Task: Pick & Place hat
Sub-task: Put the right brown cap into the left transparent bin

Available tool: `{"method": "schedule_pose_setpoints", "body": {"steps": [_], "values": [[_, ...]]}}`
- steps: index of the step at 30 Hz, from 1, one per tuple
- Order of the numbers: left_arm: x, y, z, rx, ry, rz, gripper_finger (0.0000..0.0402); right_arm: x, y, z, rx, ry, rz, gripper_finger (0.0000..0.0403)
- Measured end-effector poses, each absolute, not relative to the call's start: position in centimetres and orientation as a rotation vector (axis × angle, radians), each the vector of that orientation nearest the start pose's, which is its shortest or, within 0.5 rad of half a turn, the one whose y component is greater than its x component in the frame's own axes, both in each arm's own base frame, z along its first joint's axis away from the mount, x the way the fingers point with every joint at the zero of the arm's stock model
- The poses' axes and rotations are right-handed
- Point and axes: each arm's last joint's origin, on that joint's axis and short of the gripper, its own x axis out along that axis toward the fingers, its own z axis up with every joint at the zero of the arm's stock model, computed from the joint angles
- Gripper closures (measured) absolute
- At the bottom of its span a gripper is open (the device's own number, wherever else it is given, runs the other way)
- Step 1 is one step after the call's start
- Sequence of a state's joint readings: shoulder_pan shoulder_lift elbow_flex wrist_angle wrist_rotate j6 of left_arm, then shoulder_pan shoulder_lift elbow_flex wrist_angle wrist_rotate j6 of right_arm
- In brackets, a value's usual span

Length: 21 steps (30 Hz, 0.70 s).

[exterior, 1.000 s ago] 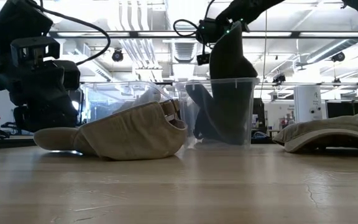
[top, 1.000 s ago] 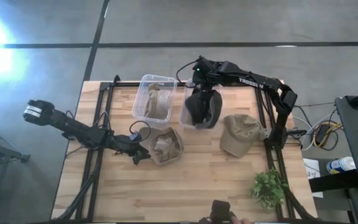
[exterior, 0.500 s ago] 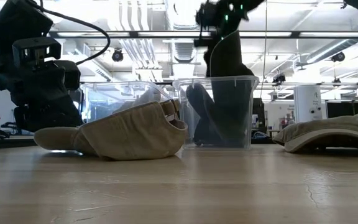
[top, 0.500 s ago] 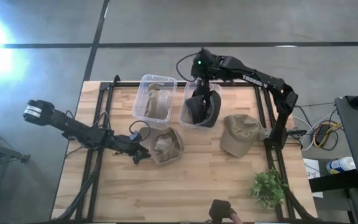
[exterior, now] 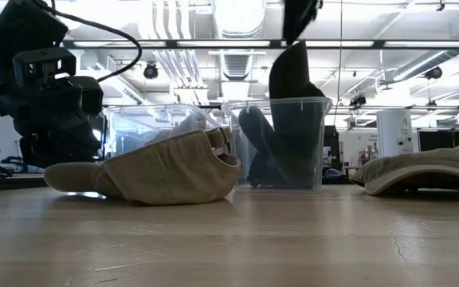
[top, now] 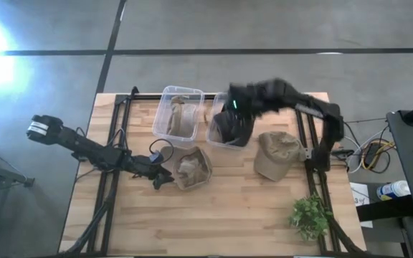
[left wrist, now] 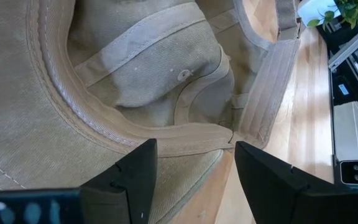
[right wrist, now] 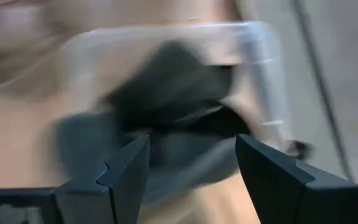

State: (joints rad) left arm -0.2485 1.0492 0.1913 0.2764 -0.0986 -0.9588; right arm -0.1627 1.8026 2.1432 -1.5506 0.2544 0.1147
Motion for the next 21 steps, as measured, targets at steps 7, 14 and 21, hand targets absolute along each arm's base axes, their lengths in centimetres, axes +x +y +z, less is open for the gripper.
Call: {"method": "schedule_pose_setpoints", "body": {"steps": [7, 14, 21], "values": [[17.0, -4.0, 13.3, -0.809, 0.596, 0.142, 0.0193, 30.6, 4.4, 39.6, -0.041, 1.16, -0.467, 0.0168], [17.0, -4.0, 13.3, -0.783, 0.596, 0.133, 0.0193, 28.4, 12.8, 34.2, -0.034, 1.265, -0.443, 0.0168], [17.0, -4.0, 13.3, -0.787, 0.608, 0.112, 0.0193, 25.1, 17.3, 28.1, 0.045, 1.335, -0.601, 0.0168]]}}
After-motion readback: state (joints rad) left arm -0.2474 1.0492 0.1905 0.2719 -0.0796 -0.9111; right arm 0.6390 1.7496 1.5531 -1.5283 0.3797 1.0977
